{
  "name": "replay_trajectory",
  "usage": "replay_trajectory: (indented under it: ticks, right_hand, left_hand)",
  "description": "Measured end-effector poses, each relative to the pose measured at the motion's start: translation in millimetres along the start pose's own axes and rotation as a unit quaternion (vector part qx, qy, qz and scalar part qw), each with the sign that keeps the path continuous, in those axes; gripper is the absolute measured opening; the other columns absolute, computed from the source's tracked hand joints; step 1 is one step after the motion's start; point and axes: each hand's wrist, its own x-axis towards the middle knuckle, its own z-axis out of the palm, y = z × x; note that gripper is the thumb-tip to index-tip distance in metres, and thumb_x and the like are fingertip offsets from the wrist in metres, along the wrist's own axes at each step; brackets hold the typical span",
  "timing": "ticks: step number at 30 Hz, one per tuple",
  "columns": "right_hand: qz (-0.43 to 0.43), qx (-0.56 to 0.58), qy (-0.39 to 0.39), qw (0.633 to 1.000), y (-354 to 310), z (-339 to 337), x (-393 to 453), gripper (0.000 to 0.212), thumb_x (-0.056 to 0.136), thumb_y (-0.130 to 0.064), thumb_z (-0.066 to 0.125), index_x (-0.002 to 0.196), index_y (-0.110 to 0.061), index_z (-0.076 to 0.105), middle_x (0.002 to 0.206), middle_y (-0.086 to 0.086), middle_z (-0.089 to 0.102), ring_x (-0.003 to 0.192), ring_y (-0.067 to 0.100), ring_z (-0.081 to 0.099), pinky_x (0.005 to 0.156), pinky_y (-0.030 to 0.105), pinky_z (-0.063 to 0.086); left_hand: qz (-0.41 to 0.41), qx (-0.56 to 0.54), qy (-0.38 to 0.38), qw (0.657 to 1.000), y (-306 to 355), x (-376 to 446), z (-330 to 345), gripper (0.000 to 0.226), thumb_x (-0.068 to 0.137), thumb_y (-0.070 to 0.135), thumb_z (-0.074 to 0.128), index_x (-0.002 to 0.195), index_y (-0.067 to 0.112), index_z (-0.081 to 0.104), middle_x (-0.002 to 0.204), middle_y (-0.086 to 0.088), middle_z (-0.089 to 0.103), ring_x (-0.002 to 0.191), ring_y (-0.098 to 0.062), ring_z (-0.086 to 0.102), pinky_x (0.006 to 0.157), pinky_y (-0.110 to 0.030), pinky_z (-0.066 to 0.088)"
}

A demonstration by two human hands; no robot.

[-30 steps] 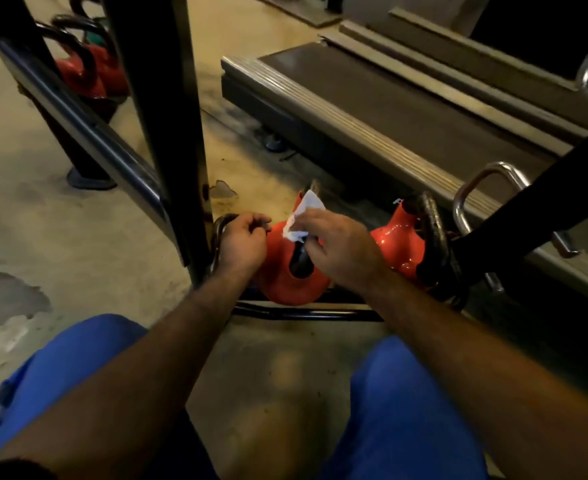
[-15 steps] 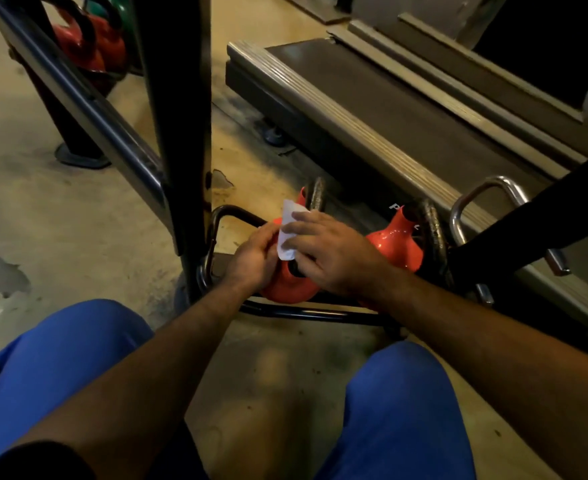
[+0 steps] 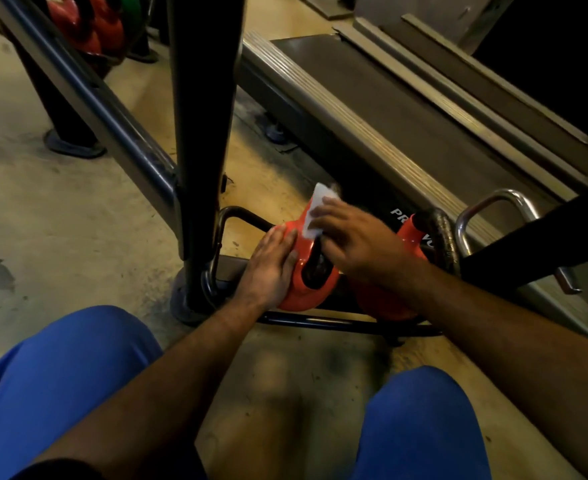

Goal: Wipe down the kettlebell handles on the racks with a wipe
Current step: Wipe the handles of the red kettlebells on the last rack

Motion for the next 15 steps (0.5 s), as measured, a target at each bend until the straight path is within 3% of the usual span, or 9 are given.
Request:
replay_trajectory:
  ticks: [5,7,9,12,15]
  right_hand:
    - [-0.148,-0.064,-0.083,0.983,-18.5,11.2,-21.0,0.032,0.094,-0.033,0.048,0.107,-0.019,0.074,0.118,0.003,0.07,0.13,0.023,0.053,0.118,0.042,0.033]
    - [-0.11,-0.069,-0.033,0.991,-2.3,0.1,-3.4,0.036,0.091,-0.034,0.049,0.107,-0.015,0.075,0.118,0.006,0.071,0.124,0.023,0.058,0.115,0.04,0.037]
    - [-0.045,-0.057,-0.029,0.997,1.9,-5.4,4.0,0.044,0.089,-0.038,0.047,0.113,-0.013,0.073,0.125,0.009,0.068,0.129,0.023,0.053,0.115,0.04,0.036]
    - [-0.111,-0.088,-0.059,0.988,-10.2,11.1,-15.9,0.045,0.088,-0.038,0.048,0.116,-0.011,0.071,0.128,0.011,0.066,0.134,0.025,0.047,0.122,0.03,0.019]
    - [-0.111,-0.094,-0.106,0.984,3.5,2.7,-9.2,0.052,0.092,-0.044,0.044,0.129,-0.016,0.065,0.141,0.007,0.059,0.145,0.024,0.038,0.123,0.044,0.024]
  left_hand:
    - [0.0,0.009,0.001,1.0,-1.5,-0.7,1.9,0.052,0.106,0.037,0.031,0.155,0.023,0.024,0.164,0.0,0.013,0.151,-0.016,0.007,0.124,-0.038,0.013]
    - [0.0,0.009,0.004,1.0,2.1,-0.6,0.0,0.054,0.106,0.041,0.027,0.156,0.023,0.021,0.164,-0.001,0.013,0.152,-0.016,0.007,0.124,-0.034,0.01]
    - [0.0,0.011,0.009,1.0,2.7,-1.7,-0.3,0.054,0.106,0.042,0.027,0.156,0.025,0.019,0.164,0.001,0.013,0.152,-0.016,0.007,0.123,-0.033,0.008]
    - [0.001,0.011,0.007,1.0,1.1,-2.5,0.2,0.057,0.104,0.043,0.025,0.156,0.022,0.017,0.164,-0.001,0.014,0.152,-0.015,0.008,0.124,-0.037,0.012]
    - [0.004,0.014,0.012,1.0,0.0,-1.9,1.6,0.054,0.106,0.037,0.031,0.156,0.021,0.018,0.164,-0.001,0.015,0.151,-0.015,0.009,0.124,-0.036,0.012]
